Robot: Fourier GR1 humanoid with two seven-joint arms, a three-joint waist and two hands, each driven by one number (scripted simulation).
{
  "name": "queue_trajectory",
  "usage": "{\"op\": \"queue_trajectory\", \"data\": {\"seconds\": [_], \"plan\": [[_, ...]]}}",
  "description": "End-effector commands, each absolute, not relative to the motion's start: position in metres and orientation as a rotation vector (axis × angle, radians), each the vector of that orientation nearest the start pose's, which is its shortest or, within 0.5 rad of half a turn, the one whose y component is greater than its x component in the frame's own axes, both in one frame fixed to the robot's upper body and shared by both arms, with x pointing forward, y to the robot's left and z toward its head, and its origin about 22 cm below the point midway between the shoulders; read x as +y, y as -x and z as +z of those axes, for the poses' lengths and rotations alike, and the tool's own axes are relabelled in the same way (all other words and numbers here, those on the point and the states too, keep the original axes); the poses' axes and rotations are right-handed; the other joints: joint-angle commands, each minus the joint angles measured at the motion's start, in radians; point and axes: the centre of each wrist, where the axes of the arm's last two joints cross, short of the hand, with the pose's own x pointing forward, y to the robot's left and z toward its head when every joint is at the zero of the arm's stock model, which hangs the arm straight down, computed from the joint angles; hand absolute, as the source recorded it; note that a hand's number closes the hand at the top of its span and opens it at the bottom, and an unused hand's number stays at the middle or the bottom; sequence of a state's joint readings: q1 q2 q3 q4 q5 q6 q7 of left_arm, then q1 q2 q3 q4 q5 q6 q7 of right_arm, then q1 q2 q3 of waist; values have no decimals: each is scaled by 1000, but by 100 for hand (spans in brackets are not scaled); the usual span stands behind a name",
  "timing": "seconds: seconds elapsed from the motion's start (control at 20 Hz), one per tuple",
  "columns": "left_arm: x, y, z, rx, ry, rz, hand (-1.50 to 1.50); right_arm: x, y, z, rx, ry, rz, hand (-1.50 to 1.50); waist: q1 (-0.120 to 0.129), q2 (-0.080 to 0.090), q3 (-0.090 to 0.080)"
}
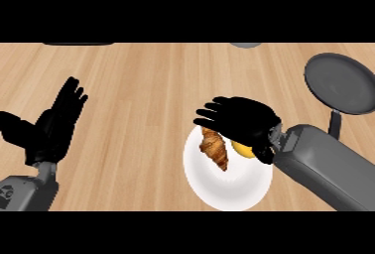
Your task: Pick the croissant from the plate and place it in the pan
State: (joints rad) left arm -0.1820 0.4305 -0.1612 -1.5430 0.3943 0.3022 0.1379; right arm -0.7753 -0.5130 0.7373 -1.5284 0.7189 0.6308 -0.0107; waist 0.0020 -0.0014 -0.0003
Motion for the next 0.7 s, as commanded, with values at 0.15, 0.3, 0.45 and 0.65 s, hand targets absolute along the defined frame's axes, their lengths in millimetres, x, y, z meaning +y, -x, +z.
{"op": "queue_trajectory", "data": {"seconds": [0.15,0.3,0.45,0.65], "plan": [[285,-279,53,-1513,-99,41,0,-110,-284,128,-1319,634,2221,-150,-2,0,0],[270,-278,50,-1514,-103,40,0,-96,-271,138,-1359,592,2205,-150,-2,0,0],[258,-273,65,-1508,-107,45,0,-84,-261,137,-1353,568,2220,-150,-1,-1,0],[289,-284,57,-1522,-122,38,0,-79,-268,112,-1266,637,2230,-150,0,2,0]]}}
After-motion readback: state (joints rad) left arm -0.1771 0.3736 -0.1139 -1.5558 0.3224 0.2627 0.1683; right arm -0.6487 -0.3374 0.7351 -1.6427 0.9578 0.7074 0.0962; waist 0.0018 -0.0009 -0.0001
